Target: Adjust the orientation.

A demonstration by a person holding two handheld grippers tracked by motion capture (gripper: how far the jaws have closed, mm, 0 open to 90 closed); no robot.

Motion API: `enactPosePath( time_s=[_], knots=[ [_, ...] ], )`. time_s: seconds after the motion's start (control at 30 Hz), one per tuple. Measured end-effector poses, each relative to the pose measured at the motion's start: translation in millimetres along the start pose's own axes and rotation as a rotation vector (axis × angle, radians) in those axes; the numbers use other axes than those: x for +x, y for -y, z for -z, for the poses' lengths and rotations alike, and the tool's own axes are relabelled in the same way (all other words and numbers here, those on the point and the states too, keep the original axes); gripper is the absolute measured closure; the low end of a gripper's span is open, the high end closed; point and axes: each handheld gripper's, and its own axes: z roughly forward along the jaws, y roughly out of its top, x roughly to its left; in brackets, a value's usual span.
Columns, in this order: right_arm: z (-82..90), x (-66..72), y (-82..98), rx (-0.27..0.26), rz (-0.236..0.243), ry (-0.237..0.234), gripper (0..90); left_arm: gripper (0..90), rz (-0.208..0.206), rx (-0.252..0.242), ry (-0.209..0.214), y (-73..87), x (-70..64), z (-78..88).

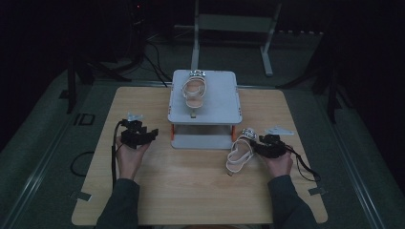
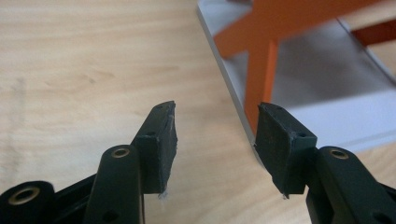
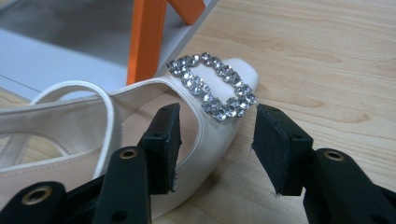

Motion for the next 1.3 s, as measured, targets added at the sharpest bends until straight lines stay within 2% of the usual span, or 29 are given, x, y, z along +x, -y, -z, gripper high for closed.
enactPosePath(
  time_s=[0.1, 0.23, 0.4, 0.53, 0.67, 0.73, 0.87, 0.97, 1.07, 1.13, 1.2, 1.3],
  knots=[
    [-4.3, 0.0, -0.2, 0.021, 0.017, 0.02, 53.6, 48.2, -0.006, 0.008, 0.015, 11.9, -4.8, -4.2],
    [-3.9, -2.7, -1.1, 0.028, 0.015, 0.003, 58.5, 47.8, -0.017, 0.029, 0.024, 24.4, -8.6, -8.1],
    [-4.1, -6.1, -3.9, 0.028, 0.024, 0.005, 57.9, 47.6, -0.014, 0.052, 0.033, 36.4, -7.4, -12.0],
    [-5.3, -10.0, -6.2, 0.033, 0.04, 0.037, 58.6, 47.6, -0.005, 0.066, 0.031, 44.6, -4.3, -14.8],
    [-8.2, -16.3, -9.5, 0.036, 0.038, 0.035, 58.4, 47.7, -0.001, 0.081, 0.031, 48.4, -3.3, -18.0],
    [-10.9, -19.5, -11.5, 0.036, 0.032, 0.031, 62.3, 47.6, -0.002, 0.084, 0.032, 49.0, -4.0, -19.4],
    [-15.8, -23.0, -17.4, 0.051, 0.029, -0.016, 68.4, 47.6, -0.006, 0.09, 0.035, 50.2, -5.7, -22.3],
    [-20.1, -24.2, -22.5, 0.06, 0.02, -0.06, 70.2, 47.6, -0.005, 0.094, 0.036, 51.2, -6.0, -24.0],
    [-23.0, -25.3, -26.3, 0.073, 0.023, -0.084, 70.5, 47.7, -0.007, 0.103, 0.034, 51.9, -6.0, -25.2],
    [-23.4, -25.5, -27.7, 0.08, 0.027, -0.084, 68.4, 47.6, -0.012, 0.106, 0.033, 52.2, -6.1, -25.7],
    [-20.5, -25.5, -27.0, 0.072, 0.033, -0.061, 65.8, 47.6, -0.013, 0.105, 0.031, 52.6, -6.2, -26.2],
    [-12.1, -26.8, -26.7, 0.048, 0.008, -0.043, 59.7, 47.7, -0.014, 0.104, 0.023, 53.6, -6.1, -27.0]
  ],
)
